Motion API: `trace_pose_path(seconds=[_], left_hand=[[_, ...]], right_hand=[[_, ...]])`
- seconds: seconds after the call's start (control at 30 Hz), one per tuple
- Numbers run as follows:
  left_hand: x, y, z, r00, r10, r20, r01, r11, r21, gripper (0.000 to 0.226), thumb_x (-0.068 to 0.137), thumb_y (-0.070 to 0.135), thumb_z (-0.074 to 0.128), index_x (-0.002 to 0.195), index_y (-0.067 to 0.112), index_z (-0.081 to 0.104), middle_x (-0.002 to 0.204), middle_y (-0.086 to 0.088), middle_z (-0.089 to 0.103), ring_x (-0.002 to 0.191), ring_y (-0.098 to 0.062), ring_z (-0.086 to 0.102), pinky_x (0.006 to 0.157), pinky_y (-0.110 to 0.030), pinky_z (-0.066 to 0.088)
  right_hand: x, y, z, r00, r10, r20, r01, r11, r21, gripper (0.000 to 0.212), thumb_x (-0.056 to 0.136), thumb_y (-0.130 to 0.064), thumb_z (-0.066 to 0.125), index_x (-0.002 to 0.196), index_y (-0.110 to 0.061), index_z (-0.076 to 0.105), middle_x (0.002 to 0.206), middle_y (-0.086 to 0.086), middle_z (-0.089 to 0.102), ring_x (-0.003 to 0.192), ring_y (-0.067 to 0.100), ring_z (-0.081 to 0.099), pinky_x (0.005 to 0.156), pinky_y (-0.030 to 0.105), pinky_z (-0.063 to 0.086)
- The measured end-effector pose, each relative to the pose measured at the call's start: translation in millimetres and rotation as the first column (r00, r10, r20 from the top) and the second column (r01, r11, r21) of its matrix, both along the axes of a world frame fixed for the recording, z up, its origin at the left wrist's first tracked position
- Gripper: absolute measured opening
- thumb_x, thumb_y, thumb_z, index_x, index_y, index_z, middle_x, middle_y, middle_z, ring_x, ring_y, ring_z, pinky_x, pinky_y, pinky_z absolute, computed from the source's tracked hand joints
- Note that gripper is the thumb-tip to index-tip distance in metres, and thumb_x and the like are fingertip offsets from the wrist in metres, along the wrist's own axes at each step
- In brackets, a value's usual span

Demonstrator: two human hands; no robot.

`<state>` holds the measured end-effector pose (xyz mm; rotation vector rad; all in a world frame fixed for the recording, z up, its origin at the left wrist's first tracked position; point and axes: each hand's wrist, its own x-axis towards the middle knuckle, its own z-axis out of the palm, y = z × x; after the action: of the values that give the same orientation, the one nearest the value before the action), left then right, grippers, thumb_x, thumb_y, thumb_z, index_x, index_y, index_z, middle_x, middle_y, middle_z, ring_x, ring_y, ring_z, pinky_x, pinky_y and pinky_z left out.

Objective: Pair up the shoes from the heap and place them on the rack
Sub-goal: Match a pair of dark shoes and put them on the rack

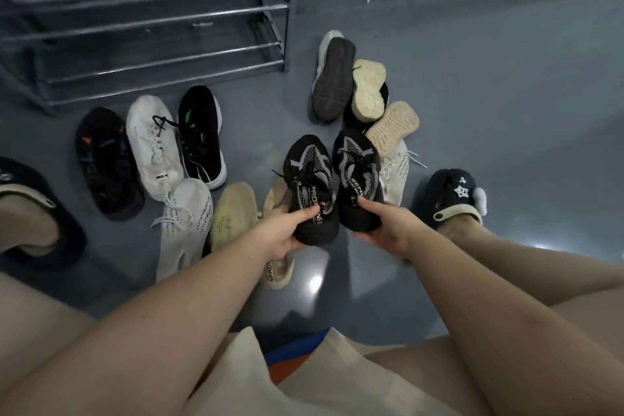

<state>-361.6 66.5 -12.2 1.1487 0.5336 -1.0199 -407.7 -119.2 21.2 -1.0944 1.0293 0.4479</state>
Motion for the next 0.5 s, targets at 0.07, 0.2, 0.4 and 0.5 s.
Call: trace_pose_path(seconds=[0.07, 0.2, 0.4, 0.5], left_hand=[[11, 9, 18, 0.998, 0.052, 0.031, -0.051, 0.998, -0.031, 0.041, 0.087, 0.013, 0.063, 0.126, 0.009, 0.051, 0.113, -0.011, 0.065, 0.093, -0.024, 0.063, 0.073, -0.038, 0.055], [37, 29, 54, 0.988, 0.114, 0.101, -0.109, 0.992, -0.06, 0.034, 0.088, 0.014, 0.062, 0.121, 0.005, 0.055, 0.104, -0.011, 0.067, 0.088, -0.022, 0.064, 0.073, -0.038, 0.057], [76, 68, 110, 0.966, 0.175, 0.19, -0.159, 0.982, -0.098, 0.027, 0.086, 0.018, 0.064, 0.11, 0.006, 0.061, 0.099, -0.01, 0.069, 0.088, -0.02, 0.066, 0.064, -0.032, 0.058], [93, 85, 140, 0.942, 0.225, 0.249, -0.199, 0.972, -0.129, 0.018, 0.087, 0.019, 0.063, 0.102, 0.008, 0.063, 0.096, -0.008, 0.069, 0.086, -0.018, 0.066, 0.059, -0.03, 0.057]], right_hand=[[9, 11, 15, 0.997, -0.026, 0.069, 0.024, 0.999, 0.022, 0.042, 0.087, -0.018, 0.065, 0.127, -0.015, 0.051, 0.12, 0.01, 0.064, 0.093, 0.023, 0.065, 0.067, 0.036, 0.056], [27, 32, 44, 0.981, -0.02, 0.194, 0.012, 0.999, 0.043, 0.039, 0.091, -0.021, 0.061, 0.128, -0.02, 0.051, 0.118, 0.006, 0.065, 0.093, 0.021, 0.065, 0.072, 0.035, 0.053], [68, 63, 87, 0.937, 0.104, 0.334, -0.102, 0.994, -0.025, 0.043, 0.089, -0.025, 0.062, 0.13, -0.02, 0.05, 0.12, 0.007, 0.066, 0.093, 0.023, 0.068, 0.068, 0.033, 0.054], [90, 78, 109, 0.91, 0.149, 0.387, -0.146, 0.989, -0.038, 0.043, 0.09, -0.027, 0.061, 0.13, -0.02, 0.051, 0.121, 0.007, 0.066, 0.09, 0.021, 0.069, 0.069, 0.033, 0.054]])
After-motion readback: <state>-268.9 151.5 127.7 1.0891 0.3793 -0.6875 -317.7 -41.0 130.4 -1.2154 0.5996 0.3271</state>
